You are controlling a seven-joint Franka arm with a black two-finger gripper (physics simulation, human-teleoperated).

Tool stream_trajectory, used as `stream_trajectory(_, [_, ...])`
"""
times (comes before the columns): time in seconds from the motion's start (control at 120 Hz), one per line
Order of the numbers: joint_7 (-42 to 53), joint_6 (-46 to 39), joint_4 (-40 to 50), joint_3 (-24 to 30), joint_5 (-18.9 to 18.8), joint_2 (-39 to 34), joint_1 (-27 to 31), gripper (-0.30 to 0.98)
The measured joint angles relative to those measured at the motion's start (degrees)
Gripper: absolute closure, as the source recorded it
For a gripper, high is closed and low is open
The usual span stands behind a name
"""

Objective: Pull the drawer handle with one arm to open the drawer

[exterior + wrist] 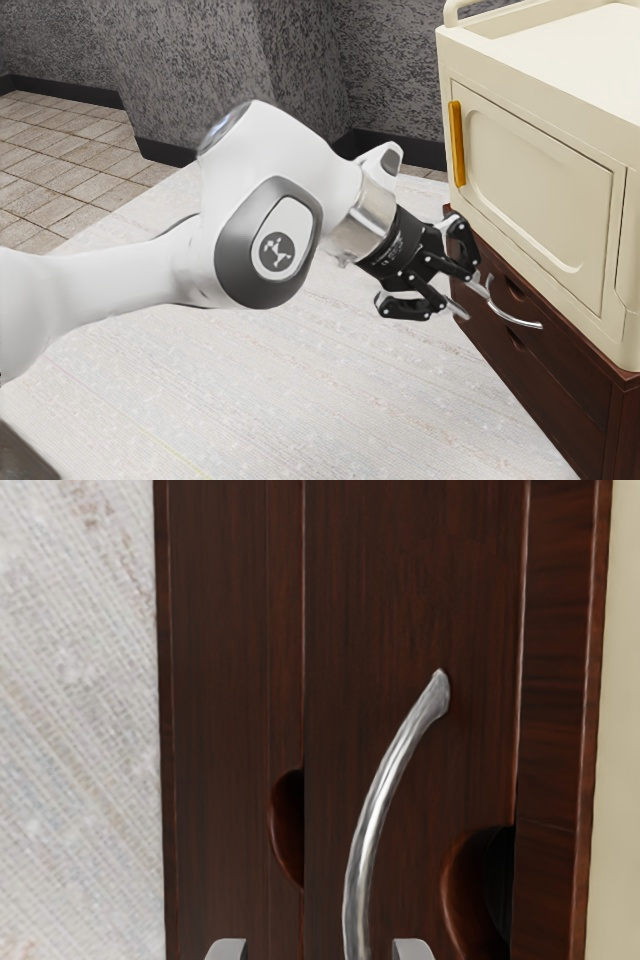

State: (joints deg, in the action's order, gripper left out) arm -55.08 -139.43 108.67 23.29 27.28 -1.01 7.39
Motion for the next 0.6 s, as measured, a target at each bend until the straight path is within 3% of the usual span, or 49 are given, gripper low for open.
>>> stream_trajectory(0.6, [0.4,-3.8,-0.6,1.5,-0.5,3.3,-1.2,0.59])
